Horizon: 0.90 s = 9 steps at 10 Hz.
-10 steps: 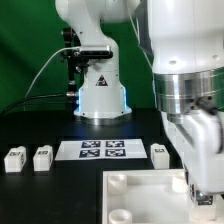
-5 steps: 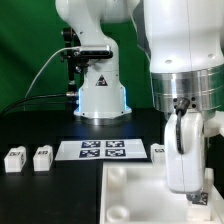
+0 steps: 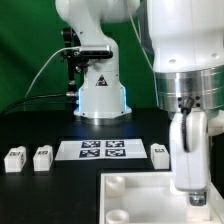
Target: Assemble one leg
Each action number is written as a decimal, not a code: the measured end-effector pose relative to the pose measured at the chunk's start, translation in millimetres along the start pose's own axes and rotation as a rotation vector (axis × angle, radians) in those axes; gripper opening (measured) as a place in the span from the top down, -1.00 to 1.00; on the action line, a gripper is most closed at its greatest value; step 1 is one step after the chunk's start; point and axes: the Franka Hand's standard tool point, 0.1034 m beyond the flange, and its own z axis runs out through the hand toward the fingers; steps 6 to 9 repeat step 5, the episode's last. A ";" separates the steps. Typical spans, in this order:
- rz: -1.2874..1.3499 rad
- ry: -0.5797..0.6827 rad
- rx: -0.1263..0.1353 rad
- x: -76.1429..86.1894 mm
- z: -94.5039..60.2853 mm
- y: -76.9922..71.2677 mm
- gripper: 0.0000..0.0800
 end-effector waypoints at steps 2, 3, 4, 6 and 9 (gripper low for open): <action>-0.013 -0.023 0.016 -14.2 -20.3 4.2 -0.62; -0.019 -0.027 0.018 -18.7 -23.9 5.4 -0.62; -0.021 -0.026 0.017 -18.0 -22.0 5.7 -0.62; -0.021 -0.025 0.016 -17.9 -21.2 5.9 -0.62; -0.021 -0.025 0.016 -17.9 -21.2 5.9 -0.62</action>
Offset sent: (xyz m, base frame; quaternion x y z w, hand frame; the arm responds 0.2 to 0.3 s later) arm 0.0000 0.0000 0.0000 0.0000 0.0000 0.0000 1.0000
